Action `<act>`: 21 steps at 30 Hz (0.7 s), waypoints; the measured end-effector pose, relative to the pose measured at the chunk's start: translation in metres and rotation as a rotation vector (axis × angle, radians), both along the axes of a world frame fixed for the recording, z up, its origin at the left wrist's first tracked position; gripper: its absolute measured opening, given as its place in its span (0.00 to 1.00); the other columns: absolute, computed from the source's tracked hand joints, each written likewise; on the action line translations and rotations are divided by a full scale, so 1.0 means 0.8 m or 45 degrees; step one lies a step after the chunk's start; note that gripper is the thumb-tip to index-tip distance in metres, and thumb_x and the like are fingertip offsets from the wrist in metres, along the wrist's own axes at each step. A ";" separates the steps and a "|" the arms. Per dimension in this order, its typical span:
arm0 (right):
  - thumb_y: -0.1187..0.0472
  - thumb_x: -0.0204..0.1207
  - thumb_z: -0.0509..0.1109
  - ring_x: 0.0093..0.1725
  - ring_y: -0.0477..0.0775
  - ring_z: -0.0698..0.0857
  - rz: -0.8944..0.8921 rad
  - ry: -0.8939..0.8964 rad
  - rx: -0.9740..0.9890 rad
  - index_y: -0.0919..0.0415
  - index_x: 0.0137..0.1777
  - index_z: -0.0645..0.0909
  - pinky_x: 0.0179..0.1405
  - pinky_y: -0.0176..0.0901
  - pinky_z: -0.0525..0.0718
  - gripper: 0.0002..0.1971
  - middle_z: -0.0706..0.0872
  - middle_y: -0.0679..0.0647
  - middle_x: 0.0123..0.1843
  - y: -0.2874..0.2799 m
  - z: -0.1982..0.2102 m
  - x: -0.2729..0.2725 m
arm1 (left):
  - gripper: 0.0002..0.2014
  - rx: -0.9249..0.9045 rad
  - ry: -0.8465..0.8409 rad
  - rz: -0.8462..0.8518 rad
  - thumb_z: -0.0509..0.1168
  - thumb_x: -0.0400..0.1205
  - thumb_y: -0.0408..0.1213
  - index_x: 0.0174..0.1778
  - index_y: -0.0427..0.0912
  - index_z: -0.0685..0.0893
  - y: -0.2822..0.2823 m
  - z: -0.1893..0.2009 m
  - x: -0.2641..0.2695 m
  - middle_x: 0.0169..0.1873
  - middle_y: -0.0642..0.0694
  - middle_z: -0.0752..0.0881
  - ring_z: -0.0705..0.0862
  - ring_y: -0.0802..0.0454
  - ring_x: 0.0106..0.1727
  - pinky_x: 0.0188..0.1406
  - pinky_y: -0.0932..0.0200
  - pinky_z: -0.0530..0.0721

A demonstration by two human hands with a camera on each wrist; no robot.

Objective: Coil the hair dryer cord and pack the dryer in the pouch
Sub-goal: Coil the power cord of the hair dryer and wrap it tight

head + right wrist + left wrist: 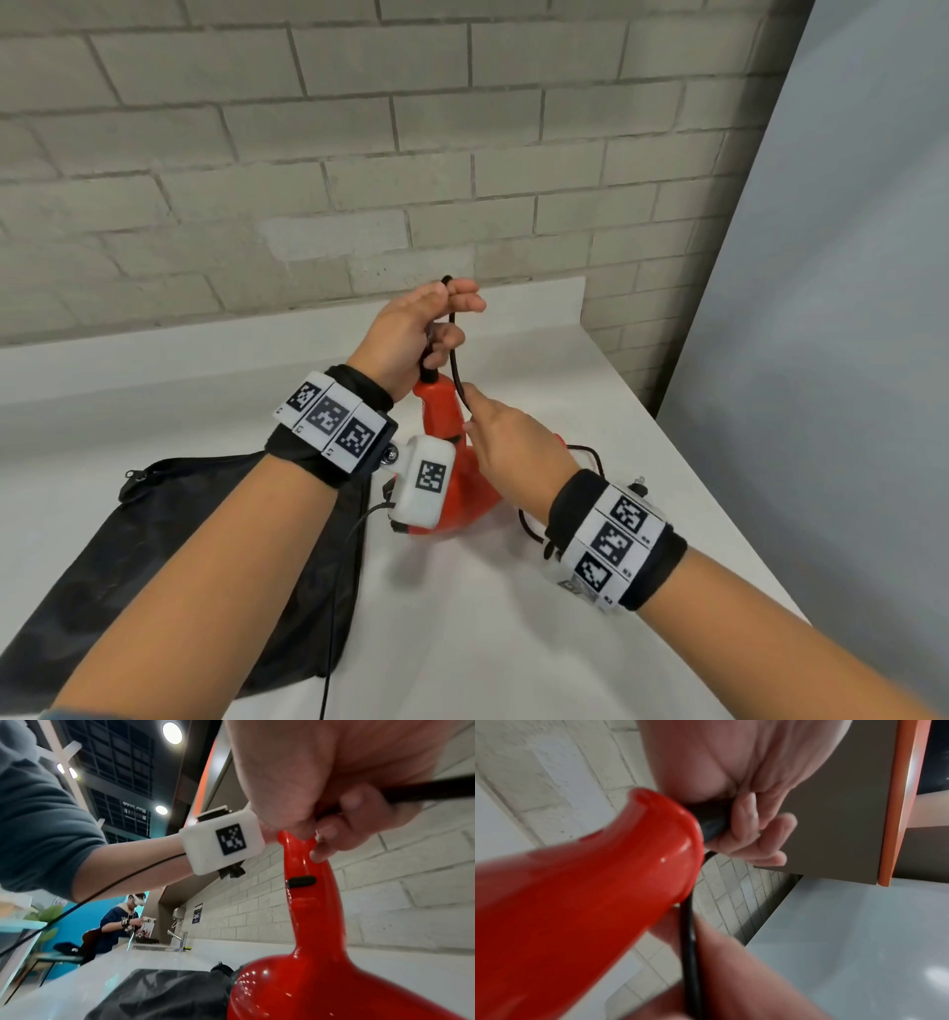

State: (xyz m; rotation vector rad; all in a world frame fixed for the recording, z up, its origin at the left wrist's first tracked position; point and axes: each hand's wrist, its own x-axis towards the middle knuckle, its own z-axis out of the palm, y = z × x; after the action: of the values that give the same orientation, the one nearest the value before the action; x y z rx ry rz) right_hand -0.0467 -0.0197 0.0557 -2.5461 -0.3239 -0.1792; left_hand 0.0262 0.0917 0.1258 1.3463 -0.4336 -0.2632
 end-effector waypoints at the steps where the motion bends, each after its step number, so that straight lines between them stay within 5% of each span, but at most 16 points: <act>1: 0.60 0.83 0.52 0.52 0.64 0.83 0.009 -0.012 -0.046 0.59 0.74 0.62 0.41 0.44 0.71 0.20 0.83 0.61 0.58 -0.002 0.000 -0.005 | 0.14 -0.010 -0.012 0.027 0.47 0.86 0.35 0.50 0.43 0.79 0.001 0.000 0.001 0.37 0.55 0.88 0.79 0.62 0.22 0.13 0.71 0.68; 5: 0.56 0.84 0.52 0.48 0.63 0.83 0.066 -0.041 -0.186 0.61 0.64 0.71 0.38 0.43 0.70 0.15 0.85 0.61 0.53 -0.019 -0.002 -0.029 | 0.14 -0.019 -0.063 0.064 0.47 0.87 0.36 0.61 0.42 0.77 0.006 -0.003 0.007 0.54 0.50 0.84 0.89 0.57 0.45 0.34 0.63 0.88; 9: 0.49 0.82 0.49 0.40 0.59 0.86 0.115 -0.222 -0.257 0.58 0.60 0.77 0.36 0.50 0.83 0.20 0.89 0.56 0.45 -0.035 -0.007 -0.052 | 0.17 0.095 -0.116 0.041 0.49 0.86 0.36 0.69 0.40 0.72 0.006 -0.010 0.011 0.63 0.46 0.80 0.85 0.52 0.54 0.47 0.59 0.87; 12: 0.47 0.81 0.49 0.29 0.53 0.87 0.114 -0.498 -0.295 0.55 0.52 0.82 0.23 0.42 0.84 0.21 0.91 0.48 0.38 -0.042 0.006 -0.051 | 0.17 0.269 -0.188 0.000 0.49 0.86 0.37 0.70 0.42 0.71 0.001 -0.015 0.007 0.64 0.45 0.80 0.84 0.52 0.56 0.55 0.57 0.83; 14: 0.50 0.80 0.53 0.29 0.52 0.87 0.087 -0.661 -0.250 0.54 0.50 0.84 0.24 0.40 0.84 0.17 0.91 0.47 0.39 -0.045 0.027 -0.040 | 0.21 0.398 -0.270 -0.028 0.48 0.85 0.47 0.70 0.42 0.72 -0.002 -0.018 0.003 0.64 0.46 0.81 0.82 0.50 0.60 0.59 0.57 0.81; 17: 0.54 0.76 0.58 0.28 0.52 0.86 0.001 -0.854 -0.257 0.55 0.47 0.85 0.23 0.36 0.75 0.13 0.90 0.48 0.36 -0.046 0.060 -0.019 | 0.44 0.521 -0.453 -0.087 0.45 0.67 0.75 0.63 0.44 0.79 -0.003 -0.019 -0.006 0.47 0.56 0.86 0.86 0.64 0.49 0.47 0.68 0.84; 19: 0.54 0.77 0.56 0.30 0.54 0.86 -0.050 -0.892 -0.239 0.56 0.46 0.84 0.24 0.35 0.70 0.15 0.89 0.50 0.37 -0.045 0.078 -0.004 | 0.44 0.596 -0.541 -0.130 0.40 0.60 0.80 0.50 0.54 0.85 -0.002 -0.021 -0.009 0.35 0.60 0.88 0.86 0.65 0.38 0.36 0.71 0.82; 21: 0.50 0.78 0.52 0.37 0.55 0.86 -0.089 -0.787 -0.137 0.56 0.47 0.83 0.29 0.39 0.73 0.18 0.88 0.51 0.41 -0.043 0.091 0.012 | 0.39 0.625 -0.535 -0.229 0.38 0.58 0.82 0.41 0.63 0.86 -0.004 -0.019 -0.011 0.34 0.61 0.90 0.86 0.60 0.32 0.31 0.70 0.80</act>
State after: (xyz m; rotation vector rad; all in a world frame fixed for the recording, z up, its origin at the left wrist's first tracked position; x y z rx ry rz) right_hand -0.0369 -0.0544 0.1289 -2.5514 -0.4845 -1.0063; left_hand 0.0177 0.0883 0.1102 1.8558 -0.8856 -0.2431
